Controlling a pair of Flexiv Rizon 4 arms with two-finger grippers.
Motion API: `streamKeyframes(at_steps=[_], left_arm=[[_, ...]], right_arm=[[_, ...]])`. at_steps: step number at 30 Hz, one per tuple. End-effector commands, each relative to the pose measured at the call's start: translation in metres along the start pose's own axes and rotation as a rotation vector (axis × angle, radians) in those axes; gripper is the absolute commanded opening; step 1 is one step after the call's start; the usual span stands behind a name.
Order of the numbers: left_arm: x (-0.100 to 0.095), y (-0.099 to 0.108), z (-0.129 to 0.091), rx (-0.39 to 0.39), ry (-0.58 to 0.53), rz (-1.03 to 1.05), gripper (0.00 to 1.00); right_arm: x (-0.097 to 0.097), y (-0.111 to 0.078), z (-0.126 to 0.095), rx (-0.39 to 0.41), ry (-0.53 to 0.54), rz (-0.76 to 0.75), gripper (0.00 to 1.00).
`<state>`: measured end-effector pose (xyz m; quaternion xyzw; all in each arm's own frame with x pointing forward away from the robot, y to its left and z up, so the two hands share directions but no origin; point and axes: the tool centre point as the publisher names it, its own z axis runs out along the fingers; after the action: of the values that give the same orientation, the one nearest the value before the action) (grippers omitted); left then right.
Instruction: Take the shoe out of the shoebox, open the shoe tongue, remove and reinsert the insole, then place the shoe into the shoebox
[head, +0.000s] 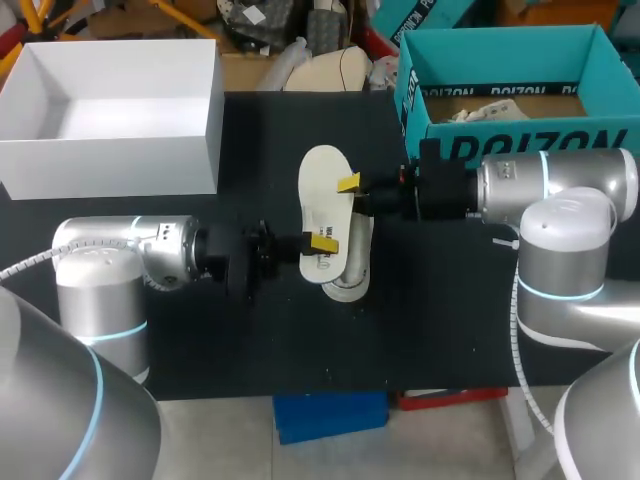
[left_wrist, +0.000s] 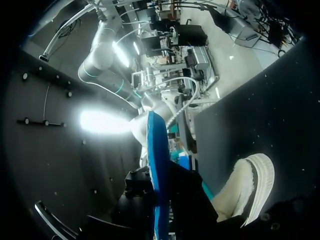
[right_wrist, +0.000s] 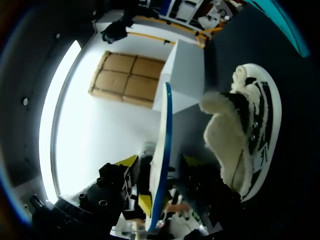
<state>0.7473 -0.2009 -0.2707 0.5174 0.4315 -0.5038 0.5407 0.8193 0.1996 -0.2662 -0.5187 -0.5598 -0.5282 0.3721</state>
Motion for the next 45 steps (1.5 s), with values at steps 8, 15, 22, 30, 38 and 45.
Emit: streamKeyframes(at_steps=[8, 15, 22, 30, 38, 45], left_arm=[[0.000, -0.001, 0.001, -0.005, 0.004, 0.003, 0.00], [0.000, -0.001, 0.001, -0.005, 0.004, 0.003, 0.00], [0.000, -0.001, 0.001, -0.005, 0.004, 0.003, 0.00], [-0.007, -0.002, -0.008, -0.001, 0.067, 0.036, 1.00], [-0.015, -0.001, -0.049, -0.031, 0.289, 0.096, 1.00], [-0.027, 0.003, -0.074, -0.041, 0.545, 0.175, 1.00]], right_arm=[[-0.011, 0.007, 0.016, 0.008, 0.009, 0.011, 0.38], [-0.009, 0.011, 0.011, 0.046, -0.026, 0.033, 0.00], [-0.009, 0.011, 0.011, 0.046, -0.026, 0.033, 0.00], [-0.009, 0.011, 0.011, 0.046, -0.026, 0.033, 0.00], [-0.009, 0.011, 0.011, 0.046, -0.026, 0.033, 0.00], [-0.009, 0.011, 0.011, 0.046, -0.026, 0.033, 0.00]])
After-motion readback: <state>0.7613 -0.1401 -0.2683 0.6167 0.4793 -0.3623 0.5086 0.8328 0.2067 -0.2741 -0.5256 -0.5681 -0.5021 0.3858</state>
